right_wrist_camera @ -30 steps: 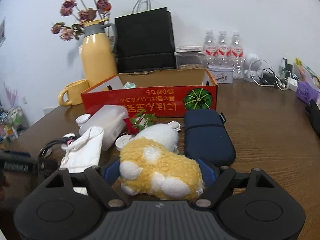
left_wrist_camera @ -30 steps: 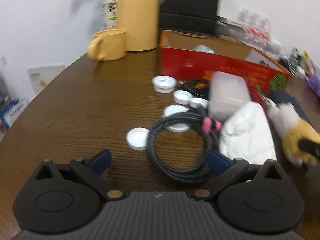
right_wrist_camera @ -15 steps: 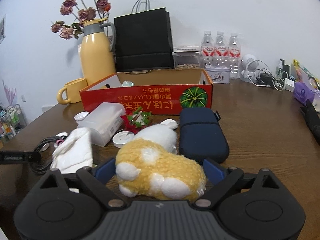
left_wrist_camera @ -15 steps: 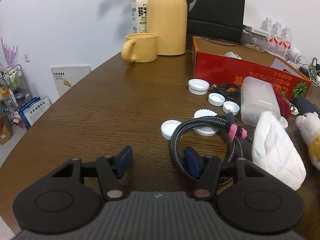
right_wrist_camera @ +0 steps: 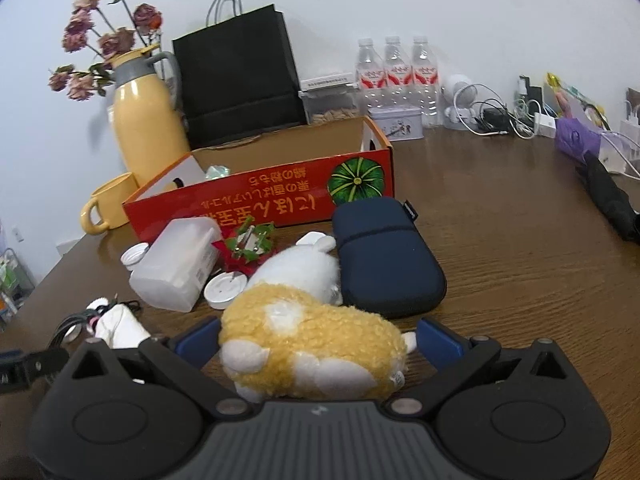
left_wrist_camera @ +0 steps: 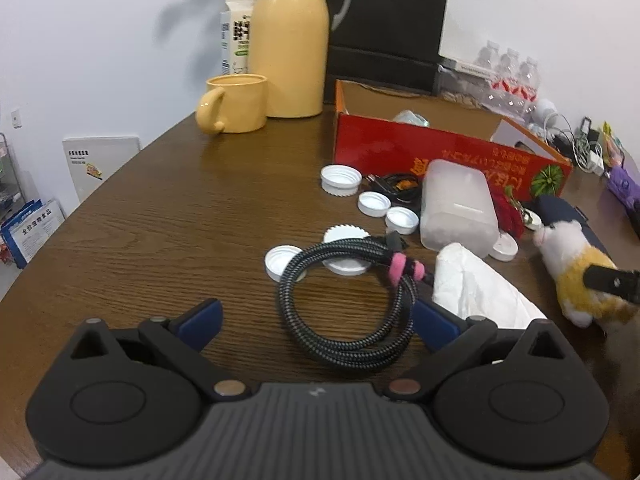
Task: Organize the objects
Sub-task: 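Grasp the black cable with left gripper while right gripper grasps plush sheep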
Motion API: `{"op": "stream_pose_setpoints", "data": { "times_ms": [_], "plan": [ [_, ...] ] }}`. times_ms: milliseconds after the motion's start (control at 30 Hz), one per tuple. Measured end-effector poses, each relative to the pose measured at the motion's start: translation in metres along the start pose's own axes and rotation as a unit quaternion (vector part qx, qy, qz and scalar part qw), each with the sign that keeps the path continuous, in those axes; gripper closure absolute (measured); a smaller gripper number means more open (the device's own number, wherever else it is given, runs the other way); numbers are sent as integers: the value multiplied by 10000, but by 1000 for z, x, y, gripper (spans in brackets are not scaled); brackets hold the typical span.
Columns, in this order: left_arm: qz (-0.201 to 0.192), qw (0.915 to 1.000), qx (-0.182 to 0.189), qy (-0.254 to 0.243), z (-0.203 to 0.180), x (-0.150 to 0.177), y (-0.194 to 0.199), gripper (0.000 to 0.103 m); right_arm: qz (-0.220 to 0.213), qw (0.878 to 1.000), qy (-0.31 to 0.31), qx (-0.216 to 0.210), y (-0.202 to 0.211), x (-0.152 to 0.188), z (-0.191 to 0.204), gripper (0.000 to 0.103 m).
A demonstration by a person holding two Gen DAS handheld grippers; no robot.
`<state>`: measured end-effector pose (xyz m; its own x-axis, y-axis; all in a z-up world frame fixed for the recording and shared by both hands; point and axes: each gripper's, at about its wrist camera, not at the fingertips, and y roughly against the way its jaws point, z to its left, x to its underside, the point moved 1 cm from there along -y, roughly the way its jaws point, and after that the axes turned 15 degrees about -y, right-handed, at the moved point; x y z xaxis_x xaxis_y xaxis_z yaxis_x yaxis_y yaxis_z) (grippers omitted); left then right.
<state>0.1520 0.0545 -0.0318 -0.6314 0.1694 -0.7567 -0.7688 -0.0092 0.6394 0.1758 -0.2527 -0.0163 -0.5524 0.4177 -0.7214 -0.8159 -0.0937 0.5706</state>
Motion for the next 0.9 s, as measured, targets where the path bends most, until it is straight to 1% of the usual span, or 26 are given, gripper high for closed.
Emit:
{"op": "stream_pose_setpoints", "data": {
  "times_ms": [167,267,433,667,867,900],
  "plan": [
    [111,9997,81,-178,-2,-4,-6,0,67,10000,-14,2,-2,0,-2,0],
    [117,9996,113,-215,-2,-5,-8,0,141,9999,76,3,-3,3,-2,0],
    [110,9995,148,-263,-3,-9,-10,0,148,9998,53,76,-5,1,2,0],
    [203,9991,187,-321,-4,-10,-15,0,223,9996,104,151,-15,-1,8,0],
    [333,9978,302,-492,-8,-12,-19,0,178,9997,110,80,-18,-2,7,0],
    [380,9973,304,-541,-9,-12,-21,0,170,9998,123,32,-18,-2,6,2]
  ]
}}
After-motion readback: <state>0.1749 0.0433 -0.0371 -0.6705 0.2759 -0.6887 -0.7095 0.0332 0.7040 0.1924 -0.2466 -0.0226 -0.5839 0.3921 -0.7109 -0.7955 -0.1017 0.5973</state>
